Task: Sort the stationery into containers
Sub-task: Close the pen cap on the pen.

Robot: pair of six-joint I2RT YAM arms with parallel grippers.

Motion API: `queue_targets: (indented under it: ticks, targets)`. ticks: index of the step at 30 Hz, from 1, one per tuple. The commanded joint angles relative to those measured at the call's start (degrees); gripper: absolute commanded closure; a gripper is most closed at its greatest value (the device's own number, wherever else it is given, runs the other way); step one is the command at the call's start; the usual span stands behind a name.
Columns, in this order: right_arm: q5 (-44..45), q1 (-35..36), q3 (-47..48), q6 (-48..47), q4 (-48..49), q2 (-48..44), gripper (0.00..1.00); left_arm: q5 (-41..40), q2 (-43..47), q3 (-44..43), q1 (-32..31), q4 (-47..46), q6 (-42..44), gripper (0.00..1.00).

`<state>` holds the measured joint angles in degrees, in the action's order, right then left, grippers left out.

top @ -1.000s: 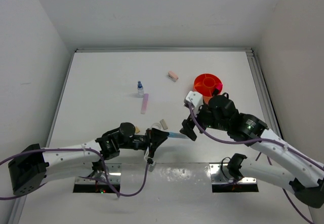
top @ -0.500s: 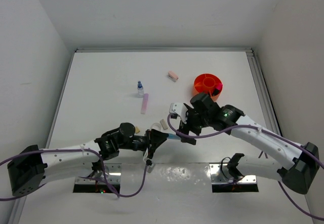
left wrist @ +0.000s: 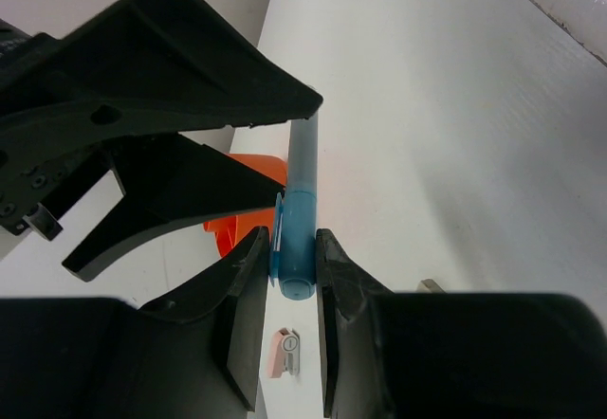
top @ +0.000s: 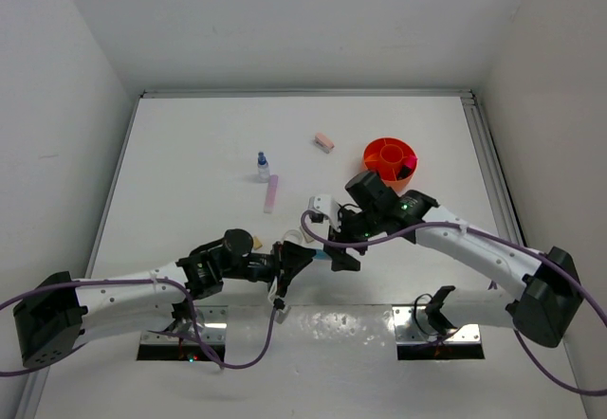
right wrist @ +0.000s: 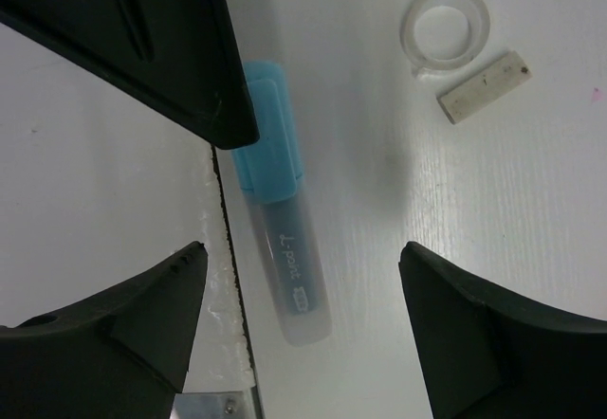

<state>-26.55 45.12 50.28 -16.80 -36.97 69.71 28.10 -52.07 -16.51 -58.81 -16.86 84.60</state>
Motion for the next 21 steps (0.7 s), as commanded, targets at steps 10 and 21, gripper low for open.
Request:
queue_targets:
  ticks: [10, 21]
  targets:
    - [-3.2, -0.9, -2.0, 0.3, 4.2, 2.9, 0.37, 2.6, 2.5, -3.0, 0.0, -0.5, -0.3, 1.0]
    - [-3.6, 1.5, 2.1, 3.3, 3.9, 3.8, 0.63, 4.9, 2.6, -3.9, -0.3, 1.1, 1.7, 1.0]
